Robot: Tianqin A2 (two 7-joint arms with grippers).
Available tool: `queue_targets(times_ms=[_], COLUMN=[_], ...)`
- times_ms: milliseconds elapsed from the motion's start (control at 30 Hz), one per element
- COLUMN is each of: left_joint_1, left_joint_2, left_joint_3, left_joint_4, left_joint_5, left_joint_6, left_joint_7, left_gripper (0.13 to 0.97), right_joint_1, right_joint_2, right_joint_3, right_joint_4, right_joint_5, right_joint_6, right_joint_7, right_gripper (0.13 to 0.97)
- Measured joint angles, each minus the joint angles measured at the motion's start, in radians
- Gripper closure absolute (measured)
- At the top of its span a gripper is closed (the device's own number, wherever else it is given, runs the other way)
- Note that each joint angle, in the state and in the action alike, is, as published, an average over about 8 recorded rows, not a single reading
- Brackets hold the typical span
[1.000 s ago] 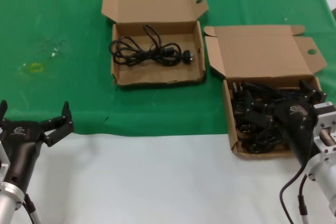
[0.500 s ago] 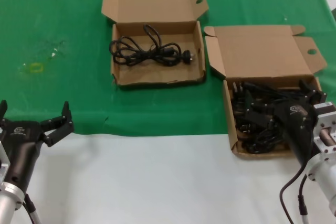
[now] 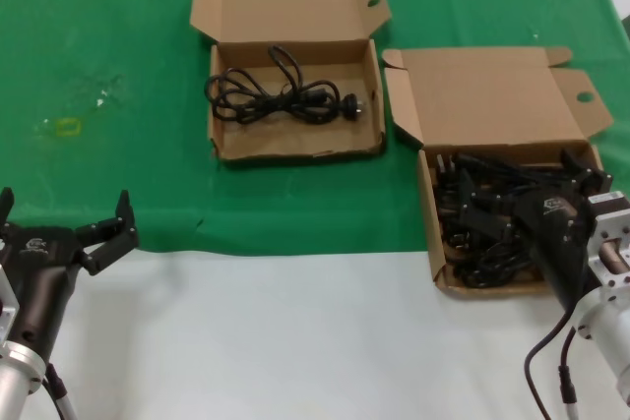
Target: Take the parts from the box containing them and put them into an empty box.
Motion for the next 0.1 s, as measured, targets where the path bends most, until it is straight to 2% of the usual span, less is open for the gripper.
queue_targets(times_ms=[100], left_joint_1=[0.000], left_joint_2=[0.000], left_joint_3=[0.000], left_joint_4=[0.000], left_joint_5=[0.000], left_joint_6=[0.000], left_joint_7=[0.000], left_gripper=[0.132], right_joint_1=[0.000], right_joint_2=[0.000], right_joint_3=[0.000], right_joint_4=[0.000], right_joint_5=[0.000], right_joint_6=[0.000], right_joint_7=[0.000], right_gripper=[0.129])
